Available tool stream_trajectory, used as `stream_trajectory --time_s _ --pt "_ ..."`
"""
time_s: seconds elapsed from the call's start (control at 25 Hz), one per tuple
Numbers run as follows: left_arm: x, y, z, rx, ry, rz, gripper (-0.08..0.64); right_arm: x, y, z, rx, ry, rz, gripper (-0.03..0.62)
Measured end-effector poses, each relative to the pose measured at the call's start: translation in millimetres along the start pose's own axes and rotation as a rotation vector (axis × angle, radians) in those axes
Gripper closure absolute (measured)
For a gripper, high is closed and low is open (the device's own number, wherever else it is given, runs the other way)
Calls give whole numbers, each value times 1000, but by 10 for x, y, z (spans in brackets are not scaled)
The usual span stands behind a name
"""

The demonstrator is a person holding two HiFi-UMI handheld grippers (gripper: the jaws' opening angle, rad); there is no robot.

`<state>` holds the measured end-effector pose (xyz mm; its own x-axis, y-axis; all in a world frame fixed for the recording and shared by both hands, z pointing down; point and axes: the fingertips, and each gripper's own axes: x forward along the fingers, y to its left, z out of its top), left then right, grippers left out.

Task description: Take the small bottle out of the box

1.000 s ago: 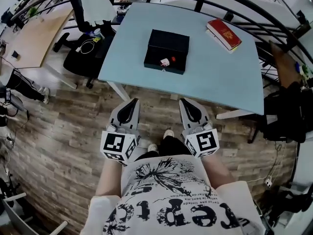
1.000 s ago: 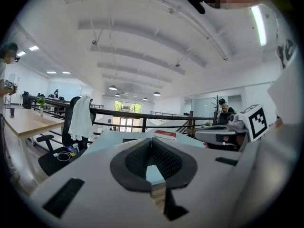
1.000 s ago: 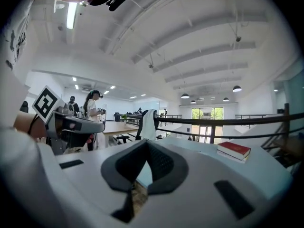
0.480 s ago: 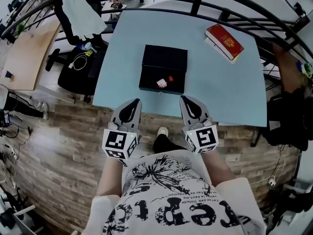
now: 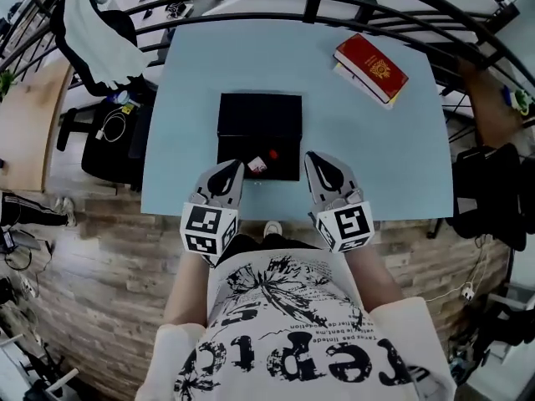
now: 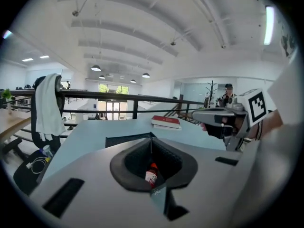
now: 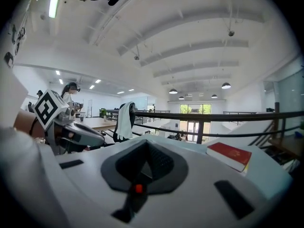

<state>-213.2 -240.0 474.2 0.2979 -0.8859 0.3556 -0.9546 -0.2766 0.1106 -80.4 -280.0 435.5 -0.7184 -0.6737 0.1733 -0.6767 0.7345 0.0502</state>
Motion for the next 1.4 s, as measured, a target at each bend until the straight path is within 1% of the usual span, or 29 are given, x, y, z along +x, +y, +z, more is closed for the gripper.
stream_trajectory --time_s 0.16,0.36,0.52,0.64,0.8,0.88,1.0,1.16,1.24,1.32,1.36,1.4 --pt "403 -96 -266 28 148 -98 537 48 -171 -82 26 33 -43 584" --pt "756 -103 -623 59 345 -179 531 84 -260 -174 58 75 -101 584" --pt "908 -91 -860 96 467 -229 459 62 -269 -234 85 104 -152 584" --pt "1012 -61 -1010 121 541 -249 429 58 -274 -285 107 122 -185 584" --pt "1122 -61 -1272 137 655 -296 356 32 -244 -352 118 141 -217 584" --pt "1182 -63 -1394 165 698 -311 334 19 -242 -377 120 148 -233 584" --pt "1258 -57 -1518 214 737 -322 319 -2 -229 -412 122 158 -253 584" --pt "1311 -54 -1709 212 813 -332 313 -46 -232 -443 124 172 -278 584" --pt "1360 -35 -1730 190 824 -330 311 -65 -235 -458 123 177 -286 584" --pt "1391 -45 -1755 147 838 -337 310 -86 -242 -484 124 185 -292 584" --pt "1395 -55 -1774 139 847 -343 310 -97 -249 -496 125 189 -296 584" --pt "1406 -51 -1777 152 849 -342 308 -108 -259 -505 125 191 -301 584"
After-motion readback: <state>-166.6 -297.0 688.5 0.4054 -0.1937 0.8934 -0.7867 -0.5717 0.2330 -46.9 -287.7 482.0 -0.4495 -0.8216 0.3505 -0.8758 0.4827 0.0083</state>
